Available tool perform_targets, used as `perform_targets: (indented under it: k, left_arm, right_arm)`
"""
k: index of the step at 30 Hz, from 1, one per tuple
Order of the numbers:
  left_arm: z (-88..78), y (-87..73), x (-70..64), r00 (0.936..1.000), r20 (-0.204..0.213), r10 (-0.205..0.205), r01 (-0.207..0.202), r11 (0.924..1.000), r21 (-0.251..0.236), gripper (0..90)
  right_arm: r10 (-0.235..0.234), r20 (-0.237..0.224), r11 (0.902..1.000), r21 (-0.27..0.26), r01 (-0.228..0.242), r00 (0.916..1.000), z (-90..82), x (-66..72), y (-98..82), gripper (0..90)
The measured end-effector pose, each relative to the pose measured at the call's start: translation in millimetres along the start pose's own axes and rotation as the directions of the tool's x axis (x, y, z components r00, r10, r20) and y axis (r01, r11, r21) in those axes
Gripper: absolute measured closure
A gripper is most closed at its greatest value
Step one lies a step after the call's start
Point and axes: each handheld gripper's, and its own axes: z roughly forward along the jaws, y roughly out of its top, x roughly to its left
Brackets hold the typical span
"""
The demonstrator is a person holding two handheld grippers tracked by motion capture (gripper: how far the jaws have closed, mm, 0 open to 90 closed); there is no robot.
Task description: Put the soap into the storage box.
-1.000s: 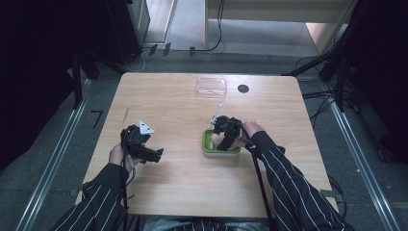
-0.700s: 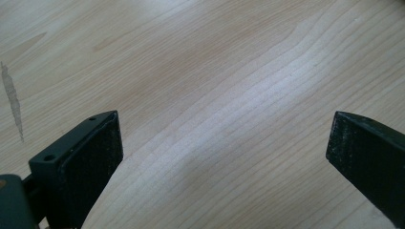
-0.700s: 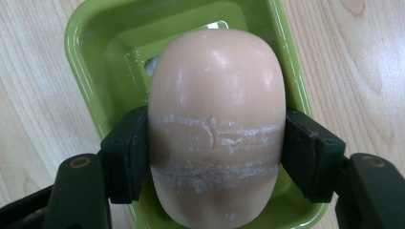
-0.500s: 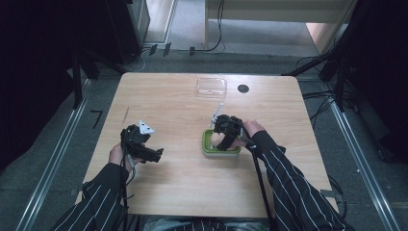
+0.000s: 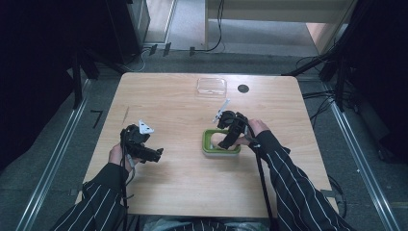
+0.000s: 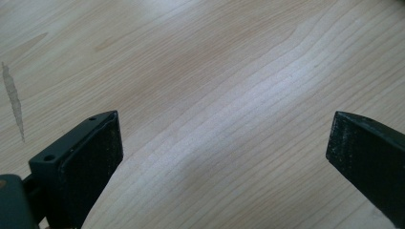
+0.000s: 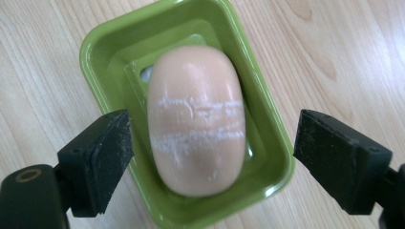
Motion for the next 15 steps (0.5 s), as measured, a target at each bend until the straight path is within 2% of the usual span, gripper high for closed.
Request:
perform_targets:
  k: [8,15]
  left_arm:
    - [-0.3,0.5,-0.7,1.0000,-0.001,0.000,0.000,1.0000,0.003,0.0]
    - [0.3,0.4,-0.9,1.0000,0.001,-0.002,0.002,1.0000,0.003,0.0]
  right_arm:
    - [0.059,0.019,0.9982,-0.013,-0.059,0.9981,-16.1,0.2,-11.5,8.0]
    - [0.107,0.047,0.9941,-0.022,-0.106,0.9931,-30.9,3.8,-25.7,7.2]
